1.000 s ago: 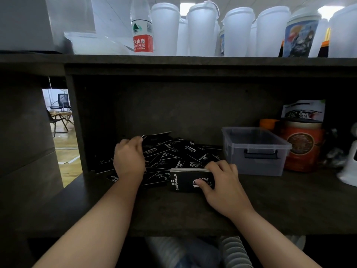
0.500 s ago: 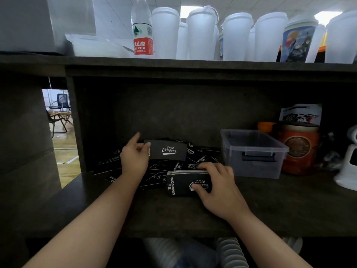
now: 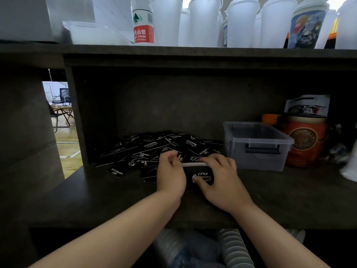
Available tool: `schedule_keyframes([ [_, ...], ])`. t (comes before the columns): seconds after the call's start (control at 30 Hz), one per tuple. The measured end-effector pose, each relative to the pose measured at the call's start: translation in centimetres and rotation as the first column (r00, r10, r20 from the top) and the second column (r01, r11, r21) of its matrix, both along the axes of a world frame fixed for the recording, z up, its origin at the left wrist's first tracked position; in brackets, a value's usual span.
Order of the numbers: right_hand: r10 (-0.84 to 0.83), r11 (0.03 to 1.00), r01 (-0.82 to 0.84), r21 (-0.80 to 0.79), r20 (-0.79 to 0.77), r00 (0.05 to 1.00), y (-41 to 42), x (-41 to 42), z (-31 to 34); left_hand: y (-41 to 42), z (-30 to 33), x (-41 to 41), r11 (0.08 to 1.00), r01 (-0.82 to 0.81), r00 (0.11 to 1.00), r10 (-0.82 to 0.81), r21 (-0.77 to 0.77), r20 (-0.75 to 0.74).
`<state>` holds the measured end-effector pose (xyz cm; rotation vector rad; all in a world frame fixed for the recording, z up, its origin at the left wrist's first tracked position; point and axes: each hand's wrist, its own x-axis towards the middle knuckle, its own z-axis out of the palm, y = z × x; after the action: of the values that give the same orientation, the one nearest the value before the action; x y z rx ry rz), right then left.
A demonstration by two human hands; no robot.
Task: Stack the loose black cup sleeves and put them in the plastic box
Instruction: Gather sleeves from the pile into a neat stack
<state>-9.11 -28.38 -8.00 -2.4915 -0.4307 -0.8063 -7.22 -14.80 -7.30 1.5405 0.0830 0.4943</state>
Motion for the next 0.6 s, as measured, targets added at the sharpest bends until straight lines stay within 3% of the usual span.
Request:
schedule_keyframes([
  [0.07, -0.009, 1.000, 0.009, -0.003, -0.004, 1.000, 0.0, 0.1, 0.0, -0.4, 0.1, 0.0, 0.998, 0.024, 1.000, -0.024, -0.064, 0.013],
  [0.2, -0.027, 0.999, 0.027, 0.021, -0.022, 0.999, 0.0, 0.4, -0.2, 1.3, 1.0, 2.3, 0.993, 0.110, 0.991, -0.112, -0.032, -0.071],
  [0.23, -0.024, 0.999, 0.025, 0.035, -0.030, 0.999, 0.0, 0.5, -0.3, 2.5, 1.7, 3.5, 0.995, 0.102, 0.994, -0.102, 0.016, -0.038],
  [0.27, -0.021, 0.999, 0.023, 0.045, -0.036, 0.999, 0.0, 0.5, -0.3, 4.2, 2.5, 4.7, 0.982, 0.049, 0.998, -0.054, 0.181, 0.021],
  [0.3, -0.018, 0.999, 0.020, 0.050, -0.037, 0.999, 0.0, 0.6, -0.3, 6.1, 3.1, 5.8, 0.898, -0.064, 0.995, 0.024, 0.436, 0.096],
  [0.33, -0.016, 0.998, 0.017, 0.053, -0.032, 0.999, 0.0, 0.6, -0.3, 8.2, 3.2, 7.0, 0.735, -0.190, 0.980, 0.099, 0.651, 0.175],
  [0.37, -0.015, 0.998, 0.016, 0.056, -0.021, 1.000, 0.0, 0.6, -0.3, 10.0, 2.8, 8.0, 0.538, -0.271, 0.963, 0.148, 0.798, 0.227],
  [0.4, -0.016, 0.998, 0.017, 0.057, -0.010, 1.000, 0.0, 0.7, -0.3, 11.3, 2.1, 8.6, 0.405, -0.242, 0.967, 0.181, 0.882, 0.182],
  [0.5, -0.022, 0.999, 0.022, 0.049, -0.003, 1.000, 0.0, 0.7, -0.4, 12.2, -0.1, 9.0, 0.308, 0.039, 0.973, 0.204, 0.951, -0.105],
  [0.6, -0.029, 0.999, 0.029, 0.042, -0.001, 1.000, 0.0, 0.7, -0.4, 11.1, -0.1, 9.0, 0.271, -0.004, 0.999, 0.041, 0.962, -0.008],
])
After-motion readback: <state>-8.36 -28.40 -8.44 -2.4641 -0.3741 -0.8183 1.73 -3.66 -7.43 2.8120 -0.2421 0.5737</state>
